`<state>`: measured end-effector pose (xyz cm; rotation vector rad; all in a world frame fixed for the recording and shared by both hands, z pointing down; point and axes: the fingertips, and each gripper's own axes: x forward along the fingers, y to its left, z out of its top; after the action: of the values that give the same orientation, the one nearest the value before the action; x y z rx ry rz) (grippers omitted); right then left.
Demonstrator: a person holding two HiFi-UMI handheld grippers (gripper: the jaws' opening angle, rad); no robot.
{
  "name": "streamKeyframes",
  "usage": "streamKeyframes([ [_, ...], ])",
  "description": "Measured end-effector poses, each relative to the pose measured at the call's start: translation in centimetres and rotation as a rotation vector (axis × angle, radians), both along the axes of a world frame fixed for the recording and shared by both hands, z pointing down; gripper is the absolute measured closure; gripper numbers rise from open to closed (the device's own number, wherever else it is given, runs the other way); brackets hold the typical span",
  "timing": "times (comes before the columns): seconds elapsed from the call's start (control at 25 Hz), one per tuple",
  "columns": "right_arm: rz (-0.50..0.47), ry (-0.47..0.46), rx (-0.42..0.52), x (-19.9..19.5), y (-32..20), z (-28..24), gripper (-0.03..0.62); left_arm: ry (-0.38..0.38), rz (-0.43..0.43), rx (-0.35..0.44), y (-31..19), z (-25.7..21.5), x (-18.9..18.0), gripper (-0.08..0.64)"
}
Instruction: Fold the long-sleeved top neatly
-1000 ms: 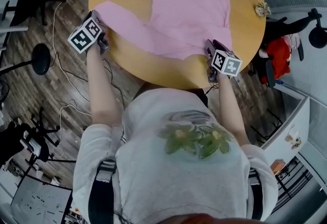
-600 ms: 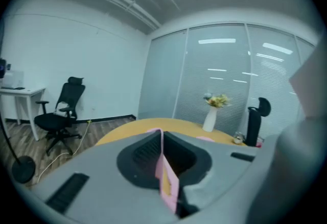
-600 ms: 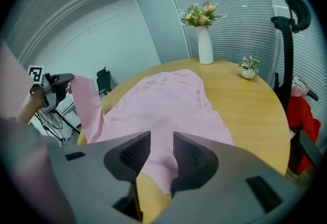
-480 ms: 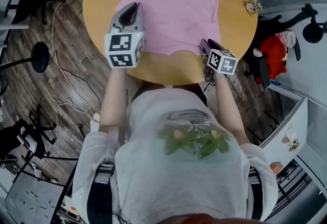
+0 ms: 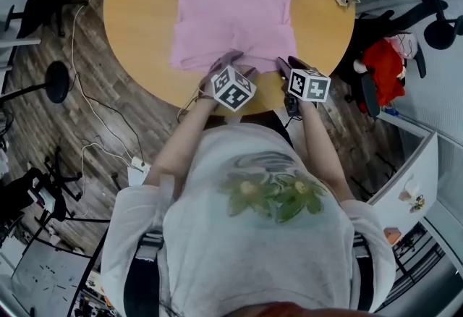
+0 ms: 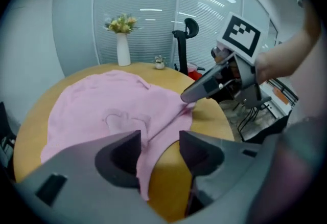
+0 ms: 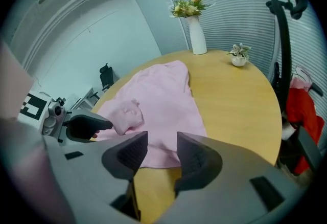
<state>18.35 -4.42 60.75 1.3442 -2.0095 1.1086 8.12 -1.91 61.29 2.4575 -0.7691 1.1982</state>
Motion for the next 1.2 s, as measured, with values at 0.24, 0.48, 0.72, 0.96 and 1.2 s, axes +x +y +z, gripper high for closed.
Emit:
streamKeyframes([
  [0.24, -0.248, 0.043, 0.063, -6.2, -1.0, -0.8, 0.408, 0.044, -0.247, -0.009, -1.7, -2.0, -7.0, 0.344],
  [0.48, -0.535, 0.186, 0.134, -14.3, -1.6, -0.2, 0.403, -0.037, -0.478, 0.009, -2.7, -1.3, -15.6, 0.344],
  [0.72, -0.567, 0.356, 0.116, -14.6, -2.5, 1.4, 0.540, -0.143, -0.561, -0.073, -0.6, 1.8, -20.9, 0.344],
  [0.96, -0.247, 0.120, 0.129, -6.9, -5.6, -5.1, 0.560, -0.143, -0.613, -0.092, 0.2, 2.4, -22.8, 0.344],
  [1.2, 0.022, 0.018, 0.097, 1.6, -8.8, -7.4, 0.563, -0.122, -0.626, -0.069, -1.1, 1.6, -23.0, 0.344],
])
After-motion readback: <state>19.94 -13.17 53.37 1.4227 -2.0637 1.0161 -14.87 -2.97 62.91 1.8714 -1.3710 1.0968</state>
